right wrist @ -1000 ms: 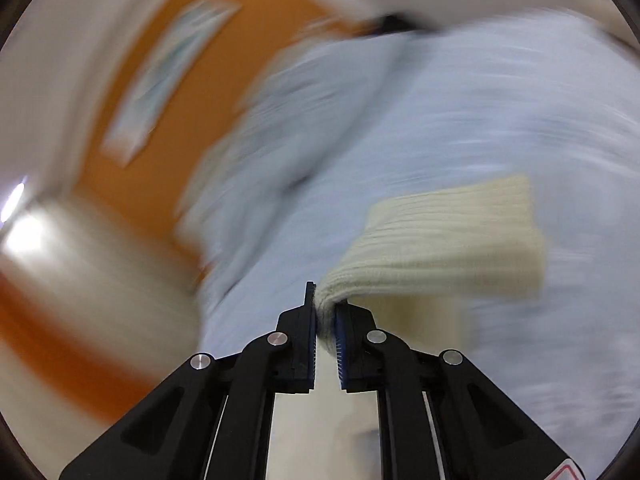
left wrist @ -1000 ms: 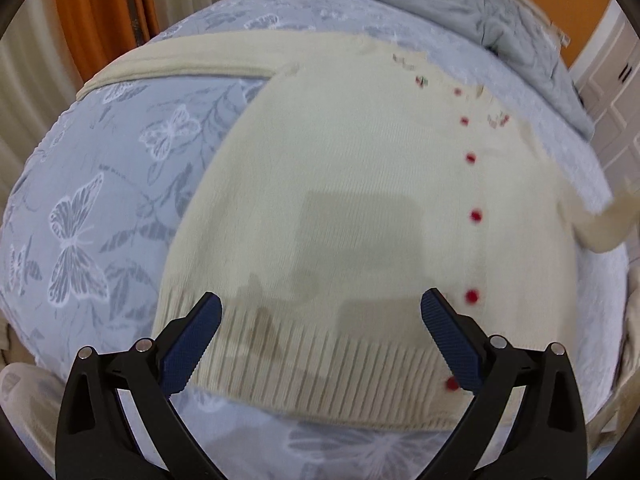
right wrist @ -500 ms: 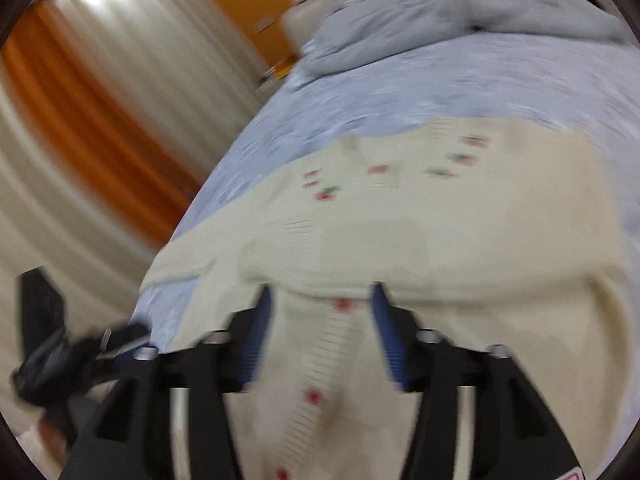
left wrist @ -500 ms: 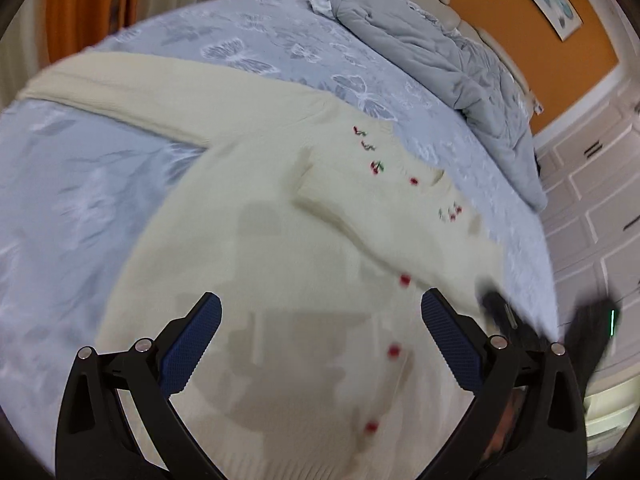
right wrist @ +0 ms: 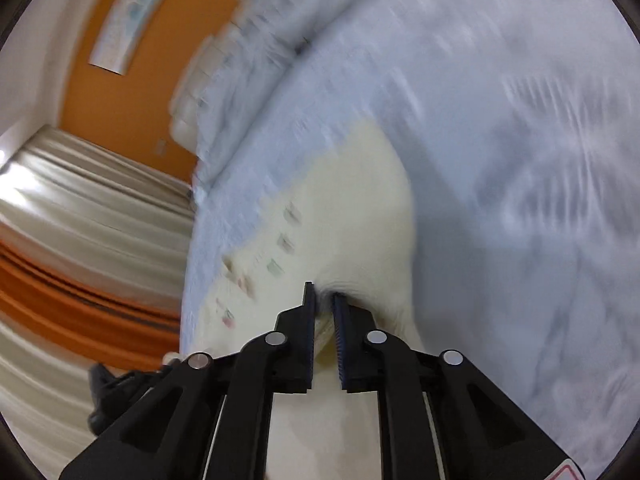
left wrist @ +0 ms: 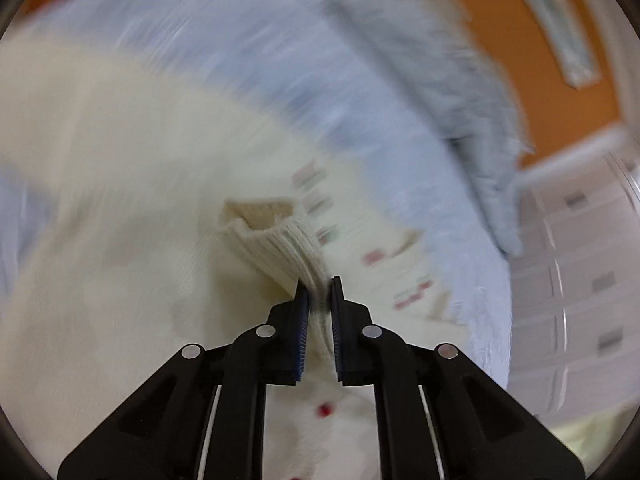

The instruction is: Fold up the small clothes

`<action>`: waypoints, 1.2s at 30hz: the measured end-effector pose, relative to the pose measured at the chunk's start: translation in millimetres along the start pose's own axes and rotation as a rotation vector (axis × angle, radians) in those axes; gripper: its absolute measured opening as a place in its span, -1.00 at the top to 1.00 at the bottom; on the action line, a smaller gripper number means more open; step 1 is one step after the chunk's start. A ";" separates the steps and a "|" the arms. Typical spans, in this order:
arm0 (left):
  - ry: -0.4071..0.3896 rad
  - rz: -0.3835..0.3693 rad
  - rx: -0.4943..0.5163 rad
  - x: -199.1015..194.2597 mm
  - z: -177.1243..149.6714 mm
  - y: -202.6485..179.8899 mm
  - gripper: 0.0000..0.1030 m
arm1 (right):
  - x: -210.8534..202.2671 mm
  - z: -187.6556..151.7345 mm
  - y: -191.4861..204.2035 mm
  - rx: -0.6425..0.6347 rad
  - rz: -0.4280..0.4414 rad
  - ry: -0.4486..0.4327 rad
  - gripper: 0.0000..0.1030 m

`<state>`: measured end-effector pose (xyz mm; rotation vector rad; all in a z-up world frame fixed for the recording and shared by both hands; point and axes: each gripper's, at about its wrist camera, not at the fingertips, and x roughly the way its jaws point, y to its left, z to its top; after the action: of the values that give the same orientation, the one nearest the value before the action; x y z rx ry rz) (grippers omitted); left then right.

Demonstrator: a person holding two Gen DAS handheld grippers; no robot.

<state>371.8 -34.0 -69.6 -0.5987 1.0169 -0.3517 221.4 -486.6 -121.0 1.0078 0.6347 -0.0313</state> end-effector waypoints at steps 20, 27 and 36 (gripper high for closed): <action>-0.001 0.116 0.092 40.1 -40.9 65.8 0.72 | 36.6 -30.2 -6.6 -0.310 -0.361 0.101 1.00; -0.037 0.000 -0.111 -6.3 -43.4 105.0 -0.15 | -26.7 -89.1 32.2 -0.362 -0.305 0.044 0.71; -0.331 0.204 -0.345 -144.7 -0.7 239.8 -0.72 | -33.8 -232.7 51.0 -0.756 -0.378 0.097 -0.11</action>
<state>300.6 232.5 -118.3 -0.8249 0.8121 0.1066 97.4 -282.5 -150.5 0.1536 0.8319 -0.0686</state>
